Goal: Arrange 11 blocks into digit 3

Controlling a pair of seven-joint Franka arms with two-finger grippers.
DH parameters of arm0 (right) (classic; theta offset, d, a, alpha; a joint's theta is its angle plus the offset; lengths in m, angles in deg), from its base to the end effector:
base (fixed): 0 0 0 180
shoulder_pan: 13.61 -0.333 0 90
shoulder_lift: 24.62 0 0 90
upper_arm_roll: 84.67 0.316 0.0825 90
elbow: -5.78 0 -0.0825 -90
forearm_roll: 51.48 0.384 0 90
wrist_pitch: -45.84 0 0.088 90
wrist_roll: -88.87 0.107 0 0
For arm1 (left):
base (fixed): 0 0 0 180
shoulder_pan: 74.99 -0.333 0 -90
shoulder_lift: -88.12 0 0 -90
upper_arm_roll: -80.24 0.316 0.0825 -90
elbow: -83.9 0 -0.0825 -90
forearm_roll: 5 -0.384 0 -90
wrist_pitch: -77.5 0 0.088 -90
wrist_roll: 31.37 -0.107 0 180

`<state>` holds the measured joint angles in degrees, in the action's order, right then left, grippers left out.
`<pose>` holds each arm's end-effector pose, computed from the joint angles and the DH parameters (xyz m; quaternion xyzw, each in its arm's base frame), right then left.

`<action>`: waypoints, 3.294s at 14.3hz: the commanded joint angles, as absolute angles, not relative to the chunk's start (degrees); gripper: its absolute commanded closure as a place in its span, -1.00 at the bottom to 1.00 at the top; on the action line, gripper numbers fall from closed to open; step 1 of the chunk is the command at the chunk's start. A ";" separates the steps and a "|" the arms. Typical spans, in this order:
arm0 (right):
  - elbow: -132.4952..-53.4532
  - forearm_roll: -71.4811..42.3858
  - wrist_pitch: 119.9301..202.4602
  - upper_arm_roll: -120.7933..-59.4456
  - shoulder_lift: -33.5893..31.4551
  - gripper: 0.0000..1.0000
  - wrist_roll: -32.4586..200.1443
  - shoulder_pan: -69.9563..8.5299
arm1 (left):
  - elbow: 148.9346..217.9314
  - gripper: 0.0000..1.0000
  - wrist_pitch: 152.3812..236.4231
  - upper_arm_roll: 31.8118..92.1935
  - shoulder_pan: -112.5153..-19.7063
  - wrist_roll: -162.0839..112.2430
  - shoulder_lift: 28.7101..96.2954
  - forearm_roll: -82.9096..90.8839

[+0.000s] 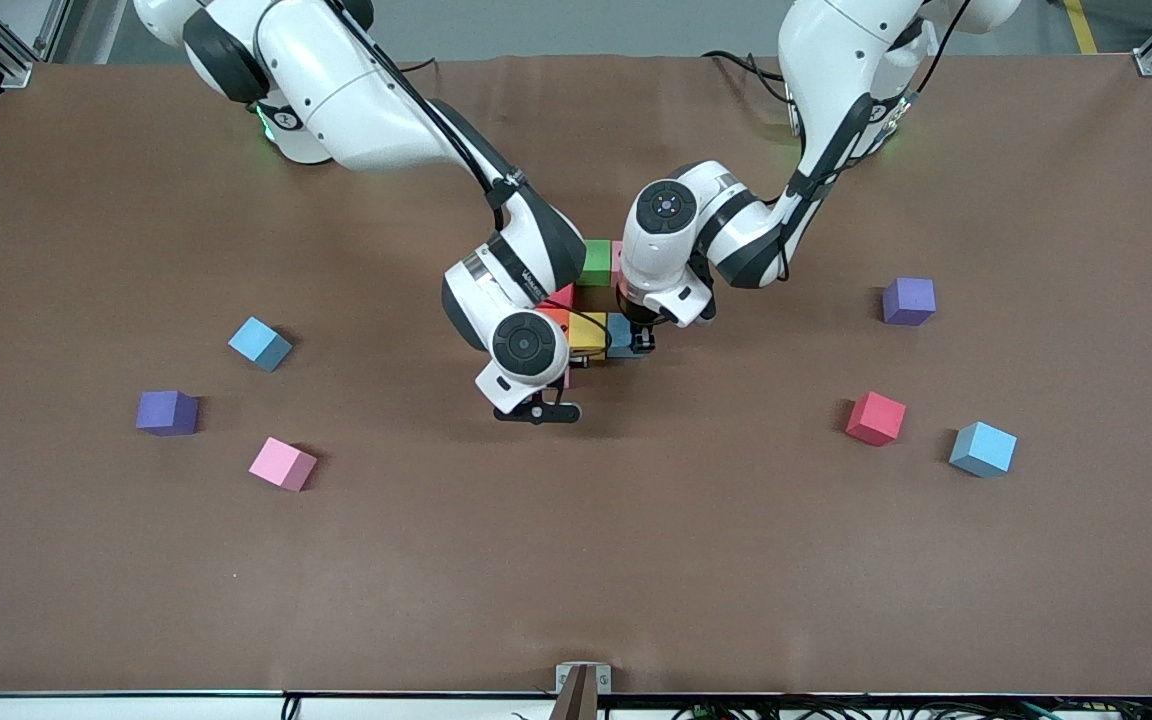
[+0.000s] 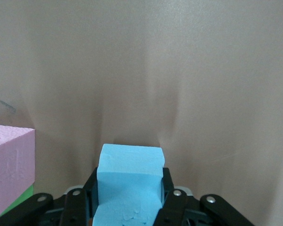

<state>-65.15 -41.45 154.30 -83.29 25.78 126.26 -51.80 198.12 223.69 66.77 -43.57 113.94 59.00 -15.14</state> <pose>0.5570 0.4714 0.2191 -0.9895 0.0213 0.1427 0.0002 0.4378 -0.4333 0.2158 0.6814 0.7311 -0.0078 0.0342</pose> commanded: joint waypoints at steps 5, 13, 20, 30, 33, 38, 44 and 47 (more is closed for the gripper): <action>-65.23 -40.32 153.94 -83.88 26.01 0.19 127.28 -52.46 | 198.77 0.67 224.90 67.06 -43.26 115.23 58.86 -16.52; -65.23 -40.32 153.77 -83.88 25.83 0.17 127.72 -52.46 | 198.59 0.67 224.98 67.06 -43.17 115.32 58.77 -16.61; -65.50 -40.41 153.68 -83.88 25.74 -0.99 127.90 -52.46 | 197.89 0.66 224.98 67.06 -43.17 115.23 58.42 -16.61; -64.97 -40.58 150.87 -85.54 22.41 -1.00 127.46 -51.41 | 197.80 0.56 225.16 67.06 -43.17 115.23 57.98 -16.61; -64.88 -40.67 148.94 -91.76 19.51 -1.00 127.55 -50.45 | 197.63 0.49 225.16 67.06 -43.17 115.23 57.72 -16.61; -65.06 -40.58 149.90 -99.43 18.45 -1.00 129.31 -41.94 | 196.92 -0.30 225.16 67.06 -43.26 115.14 57.27 -16.61; -67.43 -40.67 152.54 -99.17 18.01 -1.00 123.96 -29.80 | 196.84 -1.00 224.63 67.06 -43.34 114.62 58.15 -16.69; -72.50 -40.32 156.12 -98.04 17.83 -1.00 118.51 -26.98 | 196.66 -1.00 223.41 67.06 -43.70 114.53 60.17 -16.69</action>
